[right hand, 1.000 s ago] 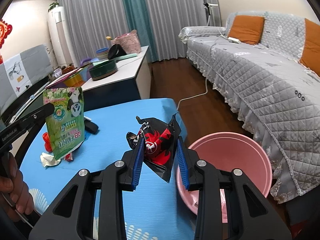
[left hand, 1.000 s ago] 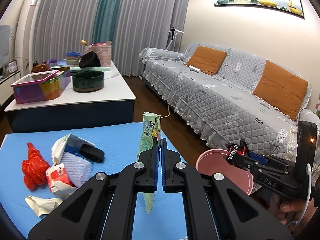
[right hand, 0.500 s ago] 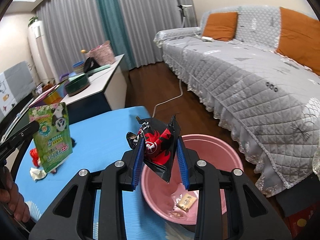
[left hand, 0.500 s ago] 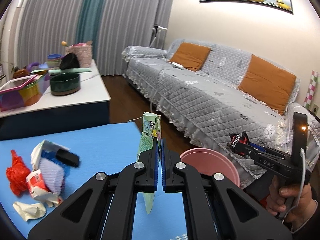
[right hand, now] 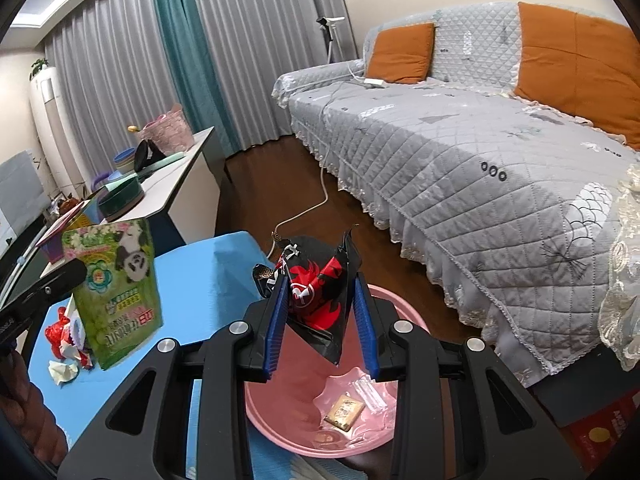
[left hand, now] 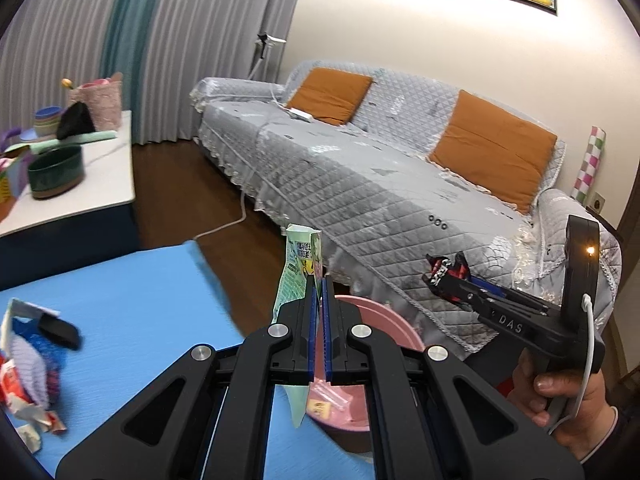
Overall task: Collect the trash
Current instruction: 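Carry both held bags over to the pink bin, then open both grippers over the pink bin to drop the bags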
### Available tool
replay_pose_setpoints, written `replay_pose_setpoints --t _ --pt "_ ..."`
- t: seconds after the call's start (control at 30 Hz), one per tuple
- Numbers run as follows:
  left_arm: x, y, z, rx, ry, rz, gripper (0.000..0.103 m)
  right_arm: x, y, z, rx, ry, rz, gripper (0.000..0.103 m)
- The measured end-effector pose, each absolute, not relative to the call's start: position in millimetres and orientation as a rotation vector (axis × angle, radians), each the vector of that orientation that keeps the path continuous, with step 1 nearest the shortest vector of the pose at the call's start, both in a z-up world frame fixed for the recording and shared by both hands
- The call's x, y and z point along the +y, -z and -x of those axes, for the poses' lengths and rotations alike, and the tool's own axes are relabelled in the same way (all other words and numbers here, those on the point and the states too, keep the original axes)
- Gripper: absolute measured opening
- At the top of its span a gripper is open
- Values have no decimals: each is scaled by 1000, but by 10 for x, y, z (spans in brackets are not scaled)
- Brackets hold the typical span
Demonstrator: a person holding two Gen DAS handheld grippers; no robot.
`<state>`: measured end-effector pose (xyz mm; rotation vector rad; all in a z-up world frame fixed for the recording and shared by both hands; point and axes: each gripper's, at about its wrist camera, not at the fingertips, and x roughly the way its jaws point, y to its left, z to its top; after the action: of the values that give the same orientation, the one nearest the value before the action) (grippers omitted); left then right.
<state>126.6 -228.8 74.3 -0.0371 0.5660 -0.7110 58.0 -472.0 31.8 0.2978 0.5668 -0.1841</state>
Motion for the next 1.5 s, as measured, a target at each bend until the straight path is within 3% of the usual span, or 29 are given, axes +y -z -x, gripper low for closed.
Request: replay_pose_setpoints --t 0.87,0.93,1.0,1.03,1.5 --pt "-3012 -473 -1521 702 848 21 3 -4884 -203 -627 598 196 -318 33" --pt "-3033 -458 -1537 716 856 29 6 -4884 -199 -629 602 199 -319 36" --pt "-3011 -460 -1546 722 854 37 23 -4888 -196 -635 608 208 -322 47" --pt "-2986 -469 -1539 716 849 41 25 -4892 -199 -627 604 217 -324 54" --pt "-2208 -857 -1312 639 758 50 25 -4521 -390 -654 579 150 -315 55"
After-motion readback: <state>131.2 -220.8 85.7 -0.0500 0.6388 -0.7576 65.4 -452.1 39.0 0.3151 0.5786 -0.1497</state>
